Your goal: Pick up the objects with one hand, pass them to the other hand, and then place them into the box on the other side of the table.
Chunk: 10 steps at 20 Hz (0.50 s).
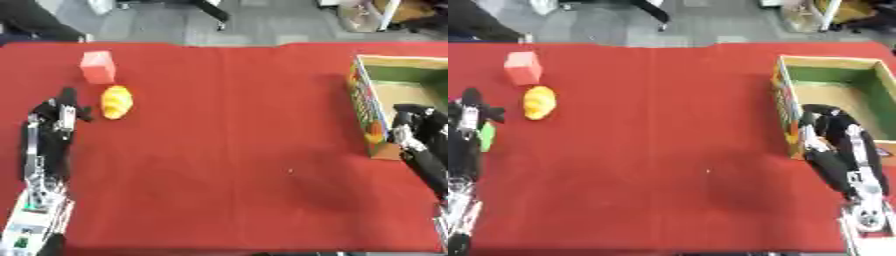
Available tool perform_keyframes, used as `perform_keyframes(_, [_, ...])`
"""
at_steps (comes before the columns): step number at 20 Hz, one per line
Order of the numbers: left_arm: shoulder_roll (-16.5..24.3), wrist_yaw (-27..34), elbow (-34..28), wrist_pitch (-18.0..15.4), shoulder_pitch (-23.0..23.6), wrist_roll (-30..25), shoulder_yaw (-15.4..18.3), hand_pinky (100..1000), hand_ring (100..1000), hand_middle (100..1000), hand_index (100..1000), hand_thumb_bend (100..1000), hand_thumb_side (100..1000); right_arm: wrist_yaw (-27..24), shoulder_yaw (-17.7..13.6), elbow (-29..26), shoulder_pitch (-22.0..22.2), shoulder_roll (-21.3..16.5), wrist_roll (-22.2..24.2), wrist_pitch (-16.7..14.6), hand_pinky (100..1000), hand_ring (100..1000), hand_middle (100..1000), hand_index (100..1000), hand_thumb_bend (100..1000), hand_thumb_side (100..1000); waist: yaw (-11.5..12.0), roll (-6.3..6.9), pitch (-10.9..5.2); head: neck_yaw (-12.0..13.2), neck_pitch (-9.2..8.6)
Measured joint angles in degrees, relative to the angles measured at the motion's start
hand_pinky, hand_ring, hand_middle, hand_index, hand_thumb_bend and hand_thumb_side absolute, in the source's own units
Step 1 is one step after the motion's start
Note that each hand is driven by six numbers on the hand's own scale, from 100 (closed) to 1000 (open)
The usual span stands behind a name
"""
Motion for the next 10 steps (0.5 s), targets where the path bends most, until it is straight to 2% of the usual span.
perform_keyframes(2, [6.56, -1.74, -1.45, 1.73, -1.70, -1.79, 0.05, 702, 458, 437, 501, 372, 535, 0.00, 0.00, 0.12, 0.00, 0.00, 0.00, 0.00, 602, 432, 366, 713, 100, 516, -0.24, 0.11, -0.11, 0.24, 0.00])
perform_keyframes(5, [16.91, -5.41, -2.80, 4.97, -4.18, -7.14, 0.03, 739, 560, 543, 621, 408, 595, 0.00, 0.00, 0.26, 0.04, -0.02, 0.00, 0.01, 602, 433, 366, 712, 100, 515, -0.55, 0.39, -0.52, 0.38, 0.00])
perform_keyframes(10, [32.90, -14.85, -1.46, 9.15, -8.39, -23.47, -1.54, 763, 662, 654, 718, 578, 569, 0.16, 0.00, 0.27, 0.17, -0.10, 0.08, 0.08, 601, 433, 366, 712, 100, 515, -1.14, 0.76, -0.86, 1.19, 0.01])
